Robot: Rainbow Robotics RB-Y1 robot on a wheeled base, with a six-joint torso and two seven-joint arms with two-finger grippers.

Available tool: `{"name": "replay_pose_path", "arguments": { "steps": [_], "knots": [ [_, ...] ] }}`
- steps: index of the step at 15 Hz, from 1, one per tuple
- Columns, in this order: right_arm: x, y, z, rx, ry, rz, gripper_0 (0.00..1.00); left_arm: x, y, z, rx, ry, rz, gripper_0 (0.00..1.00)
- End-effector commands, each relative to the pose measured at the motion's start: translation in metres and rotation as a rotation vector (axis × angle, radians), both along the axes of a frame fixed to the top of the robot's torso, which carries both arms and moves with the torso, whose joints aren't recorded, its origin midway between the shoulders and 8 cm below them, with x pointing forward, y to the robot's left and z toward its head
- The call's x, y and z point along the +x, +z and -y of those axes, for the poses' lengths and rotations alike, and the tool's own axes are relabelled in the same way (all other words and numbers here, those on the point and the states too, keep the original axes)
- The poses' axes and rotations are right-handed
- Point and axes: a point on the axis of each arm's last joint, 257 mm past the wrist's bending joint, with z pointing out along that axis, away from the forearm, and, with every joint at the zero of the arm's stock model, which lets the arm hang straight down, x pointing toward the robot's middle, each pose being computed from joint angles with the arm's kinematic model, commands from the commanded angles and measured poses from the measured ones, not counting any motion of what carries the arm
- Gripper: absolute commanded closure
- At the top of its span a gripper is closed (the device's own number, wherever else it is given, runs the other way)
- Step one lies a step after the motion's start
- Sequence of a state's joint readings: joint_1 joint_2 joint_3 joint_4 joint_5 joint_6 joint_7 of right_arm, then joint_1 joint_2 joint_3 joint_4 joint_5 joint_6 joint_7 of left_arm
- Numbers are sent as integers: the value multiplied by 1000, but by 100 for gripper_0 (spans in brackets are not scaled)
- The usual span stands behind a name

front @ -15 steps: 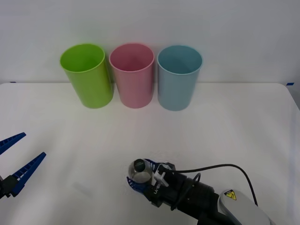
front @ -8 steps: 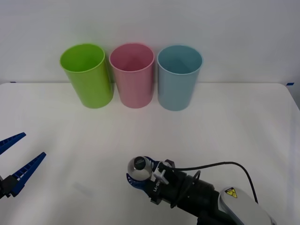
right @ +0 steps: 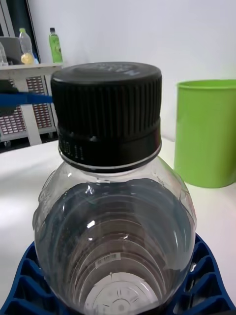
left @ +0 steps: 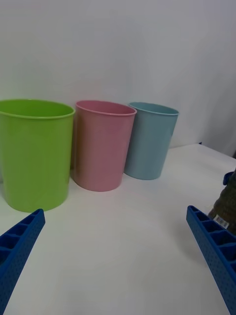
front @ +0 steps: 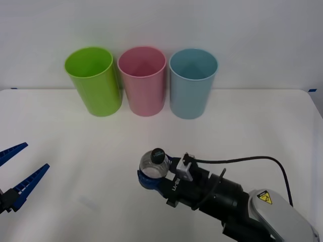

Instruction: Grasp the object on the table and drop it into the matching bin: aluminum can to the light blue bin, PET bottle to the pink bin.

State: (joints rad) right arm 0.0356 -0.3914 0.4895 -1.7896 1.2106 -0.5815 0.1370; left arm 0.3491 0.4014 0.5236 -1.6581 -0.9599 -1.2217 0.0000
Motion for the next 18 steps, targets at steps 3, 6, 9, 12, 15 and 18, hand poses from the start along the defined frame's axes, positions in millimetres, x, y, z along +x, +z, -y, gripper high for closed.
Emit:
{"name": "replay_pose_path", "arguments": {
  "steps": [3,6,9,12,15,18],
  "knots": [
    [14,54,8,83,-16,-13,100,0,0,0,0,0,0,0],
    [28,86,10,125,-11,-18,100,0,0,0,0,0,0,0],
    [44,119,15,160,-3,-12,100,0,0,0,0,0,0,0],
    [59,153,20,196,6,-15,100,0,0,0,0,0,0,0],
    [74,184,26,218,9,-19,100,0,0,0,0,0,0,0],
    [88,208,28,237,9,-29,100,0,0,0,0,0,0,0]
  ]
}}
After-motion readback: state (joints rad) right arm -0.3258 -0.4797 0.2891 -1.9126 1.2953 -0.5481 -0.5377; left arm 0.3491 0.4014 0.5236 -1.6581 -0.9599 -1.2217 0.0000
